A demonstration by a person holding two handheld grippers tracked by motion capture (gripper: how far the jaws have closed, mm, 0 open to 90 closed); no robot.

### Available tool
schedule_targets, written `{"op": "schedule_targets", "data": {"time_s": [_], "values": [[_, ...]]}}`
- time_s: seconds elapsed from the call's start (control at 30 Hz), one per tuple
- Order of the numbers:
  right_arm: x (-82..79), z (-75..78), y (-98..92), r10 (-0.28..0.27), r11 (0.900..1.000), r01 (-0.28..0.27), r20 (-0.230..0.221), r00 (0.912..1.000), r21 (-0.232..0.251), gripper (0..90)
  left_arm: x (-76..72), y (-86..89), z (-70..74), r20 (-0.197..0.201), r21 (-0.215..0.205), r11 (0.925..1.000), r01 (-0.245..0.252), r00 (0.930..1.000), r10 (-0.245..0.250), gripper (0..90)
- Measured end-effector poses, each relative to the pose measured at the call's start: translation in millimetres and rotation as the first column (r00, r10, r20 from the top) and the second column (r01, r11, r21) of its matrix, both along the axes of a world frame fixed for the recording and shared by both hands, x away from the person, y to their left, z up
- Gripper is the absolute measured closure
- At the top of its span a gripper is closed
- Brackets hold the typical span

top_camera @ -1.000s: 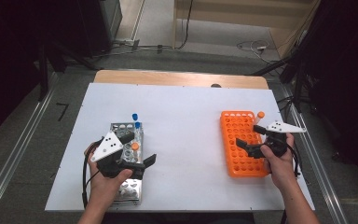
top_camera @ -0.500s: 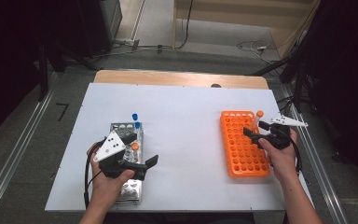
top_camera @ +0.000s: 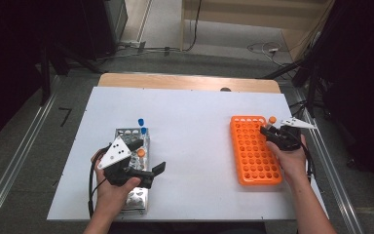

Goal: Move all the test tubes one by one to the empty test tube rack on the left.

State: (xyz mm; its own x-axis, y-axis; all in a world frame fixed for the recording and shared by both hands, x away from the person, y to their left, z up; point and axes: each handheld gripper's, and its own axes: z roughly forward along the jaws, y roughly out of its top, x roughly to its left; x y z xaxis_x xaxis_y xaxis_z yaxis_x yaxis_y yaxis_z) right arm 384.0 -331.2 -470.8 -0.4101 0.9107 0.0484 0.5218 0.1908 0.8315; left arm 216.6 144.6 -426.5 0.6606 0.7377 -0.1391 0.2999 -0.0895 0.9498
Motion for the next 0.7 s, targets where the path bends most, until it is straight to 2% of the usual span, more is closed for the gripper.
{"op": "schedule_targets", "data": {"time_s": [0.13, 0.23, 0.37, 0.53, 0.7], "values": [[-0.4, -0.6, 2.0, -0.010, 1.000, 0.010, 0.017, 0.9998, -0.028, 72.2, -0.2, -1.5, 0.1, 0.000, 0.001, 1.0000, 0.004, 1.0000, -0.004, 0.0], [-1.3, 0.8, -1.1, -0.012, 1.000, 0.012, 0.018, 0.9998, -0.008, 72.6, -0.4, -2.6, 0.4, 0.000, 0.004, 1.0000, 0.006, 1.0000, -0.006, 0.0], [-6.3, 7.0, -1.9, -0.018, 1.000, 0.018, 0.051, 0.9986, 0.002, 72.7, -0.5, -4.1, 0.6, 0.001, 0.003, 0.9999, 0.010, 0.9999, -0.010, 0.0], [-14.8, 16.4, -0.5, -0.025, 0.999, 0.027, 0.093, 0.9953, -0.018, 72.7, -1.0, -6.6, 1.8, 0.005, 0.007, 0.9999, 0.015, 0.9999, -0.015, 0.0], [-23.2, 24.5, 3.2, 0.006, 1.000, -0.006, 0.104, 0.9946, 0.001, 72.7, -2.0, -9.7, 3.3, 0.011, 0.007, 0.9997, 0.022, 0.9997, -0.022, 0.0]]}}
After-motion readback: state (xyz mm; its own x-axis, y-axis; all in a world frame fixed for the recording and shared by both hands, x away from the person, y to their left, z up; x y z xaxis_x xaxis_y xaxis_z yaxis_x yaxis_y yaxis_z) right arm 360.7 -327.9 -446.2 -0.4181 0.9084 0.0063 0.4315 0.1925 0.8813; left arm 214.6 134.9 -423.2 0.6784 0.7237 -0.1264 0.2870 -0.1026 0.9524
